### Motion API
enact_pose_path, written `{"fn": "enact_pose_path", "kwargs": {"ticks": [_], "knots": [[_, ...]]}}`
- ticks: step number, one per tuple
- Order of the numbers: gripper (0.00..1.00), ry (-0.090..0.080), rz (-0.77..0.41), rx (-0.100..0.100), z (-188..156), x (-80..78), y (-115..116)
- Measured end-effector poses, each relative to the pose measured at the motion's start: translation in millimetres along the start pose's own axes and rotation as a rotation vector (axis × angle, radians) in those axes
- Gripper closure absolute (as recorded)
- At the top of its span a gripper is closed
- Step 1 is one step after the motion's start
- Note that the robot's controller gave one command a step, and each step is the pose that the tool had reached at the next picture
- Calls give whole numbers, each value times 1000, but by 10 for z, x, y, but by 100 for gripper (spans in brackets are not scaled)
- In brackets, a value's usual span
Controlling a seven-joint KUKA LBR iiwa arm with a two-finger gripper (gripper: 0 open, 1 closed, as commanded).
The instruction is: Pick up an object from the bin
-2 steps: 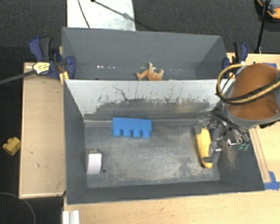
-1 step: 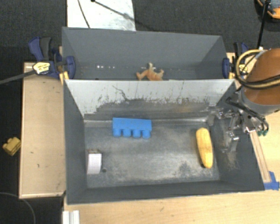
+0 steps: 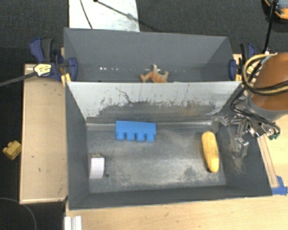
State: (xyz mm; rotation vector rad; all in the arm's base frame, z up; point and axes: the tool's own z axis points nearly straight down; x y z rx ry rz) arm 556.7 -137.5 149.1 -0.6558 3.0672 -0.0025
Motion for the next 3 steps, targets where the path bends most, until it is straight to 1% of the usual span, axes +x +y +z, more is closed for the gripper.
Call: {"fn": "enact_pose_path", "kwargs": {"ticks": [1, 2, 3], "knots": [[0, -5, -303, -1, 738, 30, -20], [100, -7, -582, 1, 755, 43, 74], [100, -7, -582, 1, 755, 43, 74]]}}
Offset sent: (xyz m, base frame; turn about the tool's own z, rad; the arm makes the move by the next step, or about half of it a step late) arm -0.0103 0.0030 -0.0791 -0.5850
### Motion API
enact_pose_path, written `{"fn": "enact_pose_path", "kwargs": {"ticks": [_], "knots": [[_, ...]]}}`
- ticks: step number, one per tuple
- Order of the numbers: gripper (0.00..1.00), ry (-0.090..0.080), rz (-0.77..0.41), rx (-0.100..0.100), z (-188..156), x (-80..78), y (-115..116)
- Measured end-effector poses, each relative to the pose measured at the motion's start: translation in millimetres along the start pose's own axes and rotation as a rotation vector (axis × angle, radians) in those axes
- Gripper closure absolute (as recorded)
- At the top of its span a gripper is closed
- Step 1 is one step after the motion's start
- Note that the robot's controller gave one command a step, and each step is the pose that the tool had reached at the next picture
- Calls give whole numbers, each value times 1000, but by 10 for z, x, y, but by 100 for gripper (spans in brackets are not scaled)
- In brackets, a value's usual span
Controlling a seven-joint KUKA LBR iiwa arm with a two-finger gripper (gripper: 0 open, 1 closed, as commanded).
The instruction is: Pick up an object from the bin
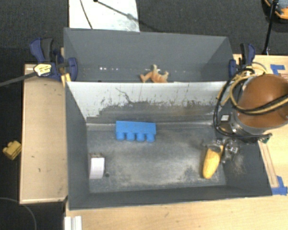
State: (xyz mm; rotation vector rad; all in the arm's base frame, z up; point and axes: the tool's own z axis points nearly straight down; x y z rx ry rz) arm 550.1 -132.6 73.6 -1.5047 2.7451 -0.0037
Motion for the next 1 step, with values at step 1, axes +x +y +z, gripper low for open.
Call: {"fn": "enact_pose_path", "kwargs": {"ticks": [1], "knots": [[100, 1, 1, -2, -13, 0, 3]]}}
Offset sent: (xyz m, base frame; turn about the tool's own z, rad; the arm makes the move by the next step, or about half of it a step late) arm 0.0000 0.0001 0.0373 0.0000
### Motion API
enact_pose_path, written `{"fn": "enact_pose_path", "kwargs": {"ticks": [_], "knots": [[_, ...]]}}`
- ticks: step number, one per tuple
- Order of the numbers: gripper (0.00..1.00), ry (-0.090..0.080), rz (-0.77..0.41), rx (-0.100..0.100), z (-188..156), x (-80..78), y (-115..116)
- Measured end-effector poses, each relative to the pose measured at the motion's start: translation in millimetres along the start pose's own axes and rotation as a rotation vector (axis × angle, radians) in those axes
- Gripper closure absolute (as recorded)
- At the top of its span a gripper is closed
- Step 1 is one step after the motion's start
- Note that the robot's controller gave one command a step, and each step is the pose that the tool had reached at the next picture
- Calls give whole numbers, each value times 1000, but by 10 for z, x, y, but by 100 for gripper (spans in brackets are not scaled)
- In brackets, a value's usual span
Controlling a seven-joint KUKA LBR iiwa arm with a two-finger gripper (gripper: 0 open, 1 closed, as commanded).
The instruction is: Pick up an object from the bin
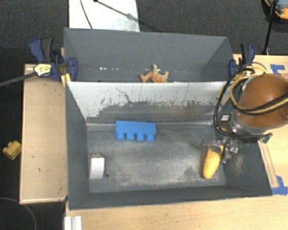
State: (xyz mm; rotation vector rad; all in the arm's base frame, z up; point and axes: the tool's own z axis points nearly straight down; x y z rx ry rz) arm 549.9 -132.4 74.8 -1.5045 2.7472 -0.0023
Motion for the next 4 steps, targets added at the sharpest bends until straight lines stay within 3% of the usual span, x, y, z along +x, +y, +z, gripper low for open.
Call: {"fn": "enact_pose_path", "kwargs": {"ticks": [4], "knots": [[100, 7, 6, -9, -456, 2, 17]]}}
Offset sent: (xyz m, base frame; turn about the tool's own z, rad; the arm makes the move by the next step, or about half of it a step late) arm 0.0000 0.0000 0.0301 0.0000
